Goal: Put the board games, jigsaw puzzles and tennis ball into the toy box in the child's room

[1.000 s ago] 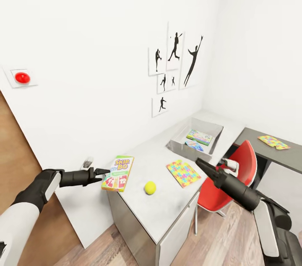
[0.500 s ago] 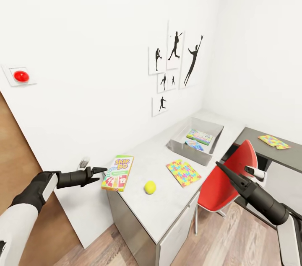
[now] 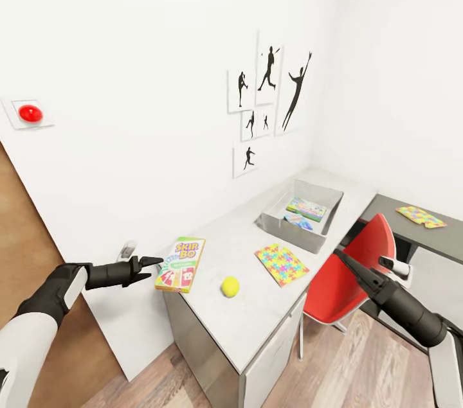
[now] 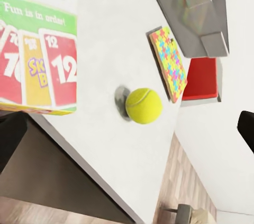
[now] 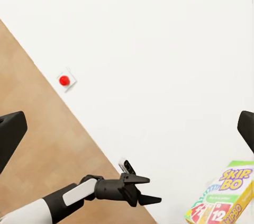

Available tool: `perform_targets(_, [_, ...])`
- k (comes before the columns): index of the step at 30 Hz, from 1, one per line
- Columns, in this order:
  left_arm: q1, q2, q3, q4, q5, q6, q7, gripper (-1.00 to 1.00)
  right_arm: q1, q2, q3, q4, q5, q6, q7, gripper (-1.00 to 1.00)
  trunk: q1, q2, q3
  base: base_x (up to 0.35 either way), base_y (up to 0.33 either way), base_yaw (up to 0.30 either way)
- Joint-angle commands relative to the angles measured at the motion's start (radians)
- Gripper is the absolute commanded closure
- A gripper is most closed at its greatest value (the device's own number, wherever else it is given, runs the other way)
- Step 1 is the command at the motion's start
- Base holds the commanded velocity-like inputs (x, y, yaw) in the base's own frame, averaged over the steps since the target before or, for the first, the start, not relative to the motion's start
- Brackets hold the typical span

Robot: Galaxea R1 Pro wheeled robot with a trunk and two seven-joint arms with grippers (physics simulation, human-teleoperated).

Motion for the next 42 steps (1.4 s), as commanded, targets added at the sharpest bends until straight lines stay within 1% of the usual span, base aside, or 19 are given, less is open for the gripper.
perform_targets(1, [-0.001, -0.001, 0.002, 0.000, -0.001, 0.004, -0.003, -1.00, -0.001, 0.000, -0.004, 0.000, -0.003, 0.008, 0.002, -1.00, 0.004, -0.008, -0.005, 0.000, 0.000, 0.000])
perform_targets(10, [-0.001, -0.004, 0.003, 0.002, 0.000, 0.003, 0.020, -1.00, -0.001, -0.001, -0.030, 0.011, -0.003, 0.007, 0.005, -1.00, 0.039, -0.071, -0.033, 0.000, 0.000, 0.000])
perform_targets(23, [-0.001, -0.001, 0.009, 0.001, 0.000, 0.005, 0.024, -1.00, -0.001, -0.001, -0.035, 0.015, -0.012, 0.008, 0.005, -1.00, 0.088, -0.162, -0.074, 0.000, 0.000, 0.000])
perform_targets(42, [0.000, 0.001, 0.009, 0.002, 0.001, 0.011, 0.023, -1.00, -0.001, -0.001, -0.034, 0.019, -0.002, 0.007, -0.001, -1.00, 0.161, -0.295, -0.133, 0.000, 0.000, 0.000])
